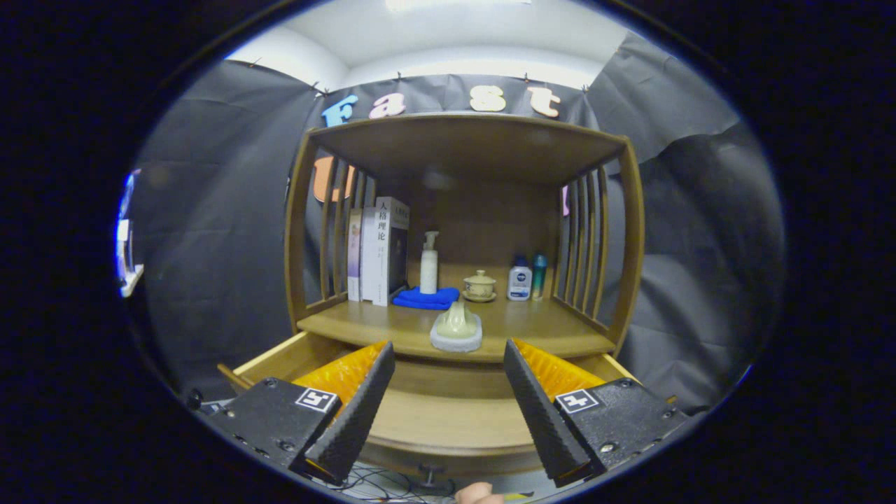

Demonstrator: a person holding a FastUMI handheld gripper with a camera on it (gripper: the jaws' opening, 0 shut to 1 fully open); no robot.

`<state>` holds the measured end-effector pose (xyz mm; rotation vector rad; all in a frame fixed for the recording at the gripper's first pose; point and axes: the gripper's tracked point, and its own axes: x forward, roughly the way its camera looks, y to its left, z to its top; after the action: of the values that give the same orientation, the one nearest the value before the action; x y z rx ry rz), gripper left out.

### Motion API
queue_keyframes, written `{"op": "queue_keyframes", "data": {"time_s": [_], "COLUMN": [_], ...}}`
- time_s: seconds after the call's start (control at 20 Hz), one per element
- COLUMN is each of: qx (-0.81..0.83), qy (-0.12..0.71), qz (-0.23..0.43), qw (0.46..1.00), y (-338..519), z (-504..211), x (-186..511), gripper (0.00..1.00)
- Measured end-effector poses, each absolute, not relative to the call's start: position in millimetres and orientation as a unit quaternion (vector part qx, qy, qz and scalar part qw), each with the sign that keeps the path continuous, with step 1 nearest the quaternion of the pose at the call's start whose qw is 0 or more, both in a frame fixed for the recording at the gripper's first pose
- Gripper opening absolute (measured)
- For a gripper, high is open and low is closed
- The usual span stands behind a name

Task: Pull open the drawer, take out the items inside it, and place them on the countertop above the cabinet.

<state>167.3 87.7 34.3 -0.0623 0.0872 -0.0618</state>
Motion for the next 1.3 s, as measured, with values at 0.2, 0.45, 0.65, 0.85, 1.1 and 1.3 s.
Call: {"op": "queue_keyframes", "data": {"time_s": [0.2,0.45,0.65,0.85,1.1,1.3], "qx": [-0.031,-0.029,-0.027,-0.014,-0.009,-0.018], "qy": [0.025,0.057,0.066,0.085,0.097,0.094], "qz": [-0.026,-0.032,-0.051,-0.065,-0.077,-0.078], "qw": [0.999,0.997,0.996,0.994,0.992,0.992], "y": [93.5,94.6,89.4,85.9,82.1,84.3], "z": [14.4,-41.6,-63.0,-82.1,-94.1,-93.6], "x": [135.8,121.8,124.6,130.4,137.9,138.4], "gripper": [0.98,0.98,0.98,0.99,0.99,0.98]}}
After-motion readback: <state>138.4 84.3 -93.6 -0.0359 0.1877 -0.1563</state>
